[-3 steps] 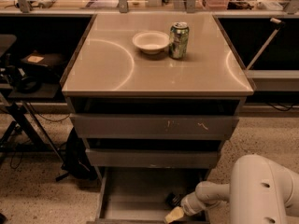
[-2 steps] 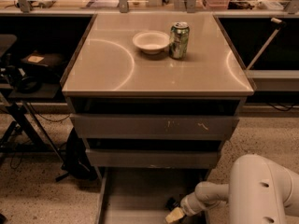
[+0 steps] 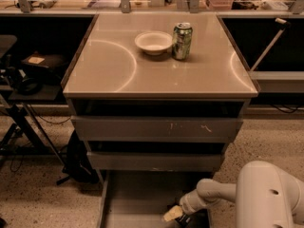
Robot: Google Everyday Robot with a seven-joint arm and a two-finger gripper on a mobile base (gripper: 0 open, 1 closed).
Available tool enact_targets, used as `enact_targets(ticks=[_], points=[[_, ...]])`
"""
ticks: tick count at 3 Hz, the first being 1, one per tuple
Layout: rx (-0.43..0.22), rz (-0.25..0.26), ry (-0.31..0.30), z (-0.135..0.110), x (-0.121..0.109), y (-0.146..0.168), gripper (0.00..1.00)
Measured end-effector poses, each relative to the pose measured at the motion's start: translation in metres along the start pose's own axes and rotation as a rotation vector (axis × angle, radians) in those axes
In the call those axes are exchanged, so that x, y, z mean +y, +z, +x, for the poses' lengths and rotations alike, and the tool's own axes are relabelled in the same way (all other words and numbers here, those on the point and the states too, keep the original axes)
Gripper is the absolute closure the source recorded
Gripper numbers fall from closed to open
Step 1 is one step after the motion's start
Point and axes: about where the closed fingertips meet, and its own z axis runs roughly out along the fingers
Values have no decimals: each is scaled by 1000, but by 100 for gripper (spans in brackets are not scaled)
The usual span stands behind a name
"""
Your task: Pick rxbar blueberry from bottom drawer and place on counter
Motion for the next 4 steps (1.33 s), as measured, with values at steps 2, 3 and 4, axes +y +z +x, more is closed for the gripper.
enact_targets(ticks=[2,3,4], points=[[-31,55,24,5,-15,7,0],[-31,122,88,30,-24,23,0],[-31,122,88,30,-24,23,0]])
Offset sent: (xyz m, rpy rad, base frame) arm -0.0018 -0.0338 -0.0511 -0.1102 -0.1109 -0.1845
